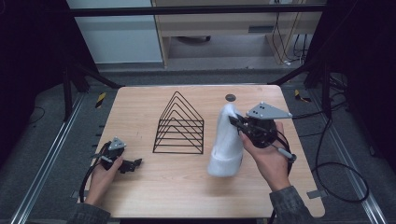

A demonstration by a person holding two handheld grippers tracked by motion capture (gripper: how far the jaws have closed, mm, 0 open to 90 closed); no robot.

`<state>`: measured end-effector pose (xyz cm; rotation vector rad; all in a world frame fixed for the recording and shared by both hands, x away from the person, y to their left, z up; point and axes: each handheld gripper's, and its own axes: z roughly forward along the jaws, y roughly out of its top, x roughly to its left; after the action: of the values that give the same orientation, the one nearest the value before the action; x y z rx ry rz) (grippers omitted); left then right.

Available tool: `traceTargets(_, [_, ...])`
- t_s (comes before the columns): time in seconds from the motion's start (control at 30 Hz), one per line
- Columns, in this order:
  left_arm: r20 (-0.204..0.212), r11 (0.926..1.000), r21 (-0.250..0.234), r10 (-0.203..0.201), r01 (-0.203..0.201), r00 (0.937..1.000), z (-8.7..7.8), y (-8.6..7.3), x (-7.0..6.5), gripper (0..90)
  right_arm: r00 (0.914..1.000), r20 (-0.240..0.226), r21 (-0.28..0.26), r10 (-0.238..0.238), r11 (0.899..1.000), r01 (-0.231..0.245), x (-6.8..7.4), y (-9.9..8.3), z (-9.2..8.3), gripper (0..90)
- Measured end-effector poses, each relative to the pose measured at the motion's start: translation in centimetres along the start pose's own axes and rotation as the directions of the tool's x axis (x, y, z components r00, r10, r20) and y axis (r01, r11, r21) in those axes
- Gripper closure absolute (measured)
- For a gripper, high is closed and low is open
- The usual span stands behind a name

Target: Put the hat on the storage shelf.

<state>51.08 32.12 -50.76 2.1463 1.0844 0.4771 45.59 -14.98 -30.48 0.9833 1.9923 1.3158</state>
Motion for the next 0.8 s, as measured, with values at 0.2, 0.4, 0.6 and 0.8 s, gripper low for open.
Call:
traceTargets(0.2, [-0.017,0.9996,-0.026,0.013,-0.013,0.9998,-1.1,0.6,-0.3,3.5,1.0000,-0.008,-0.037,0.006,0.999,-0.006,0.3,2.3,1.0,84.3])
traceTargets(0.4, [0.011,0.9932,-0.116,-0.005,0.006,0.9999,-3.0,1.8,-1.0,5.6,0.9998,0.007,-0.063,0.018,0.998,-0.018,0.0,3.9,1.2,84.3])
traceTargets(0.6, [0.009,0.9875,-0.146,0.061,-0.059,0.9981,-4.8,4.5,-2.7,6.1,0.9988,0.032,-0.096,0.037,0.995,-0.034,-0.2,5.4,0.9,84.3])
traceTargets(0.8, [-0.015,0.9749,-0.185,0.124,-0.125,0.9922,-6.9,7.5,-4.8,6.7,0.9971,0.054,-0.114,0.053,0.992,-0.047,-0.4,6.7,0.8,84.3])
